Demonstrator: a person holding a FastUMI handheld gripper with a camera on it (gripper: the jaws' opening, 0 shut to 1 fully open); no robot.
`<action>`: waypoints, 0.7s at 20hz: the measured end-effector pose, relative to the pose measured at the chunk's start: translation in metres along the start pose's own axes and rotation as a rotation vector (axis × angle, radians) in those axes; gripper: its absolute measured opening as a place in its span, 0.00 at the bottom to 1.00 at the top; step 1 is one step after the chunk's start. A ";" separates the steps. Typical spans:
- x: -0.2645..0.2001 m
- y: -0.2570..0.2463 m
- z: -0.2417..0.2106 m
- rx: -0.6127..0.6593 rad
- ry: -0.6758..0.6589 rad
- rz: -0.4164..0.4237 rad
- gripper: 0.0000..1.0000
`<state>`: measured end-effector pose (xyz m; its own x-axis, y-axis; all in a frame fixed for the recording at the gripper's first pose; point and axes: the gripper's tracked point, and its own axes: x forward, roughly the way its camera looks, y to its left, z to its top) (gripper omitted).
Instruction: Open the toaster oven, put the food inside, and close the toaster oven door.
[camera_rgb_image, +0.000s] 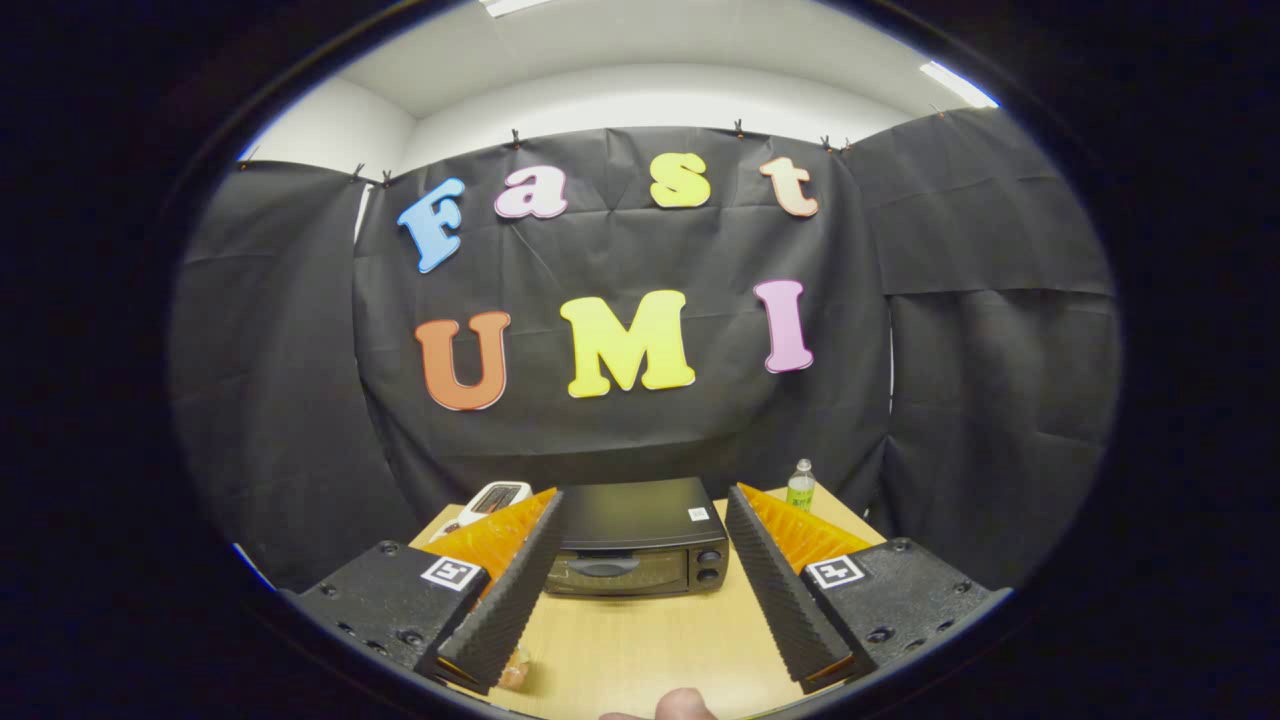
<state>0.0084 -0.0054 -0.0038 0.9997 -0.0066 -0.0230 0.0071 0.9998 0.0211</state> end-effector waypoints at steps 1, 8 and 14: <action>0.002 0.000 -0.001 0.002 0.002 0.003 1.00; 0.028 0.001 -0.020 0.004 0.035 0.042 1.00; 0.083 0.014 -0.061 -0.015 0.091 0.100 1.00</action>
<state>0.0899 0.0091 -0.0667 0.9892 0.0947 -0.1118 -0.0939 0.9955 0.0126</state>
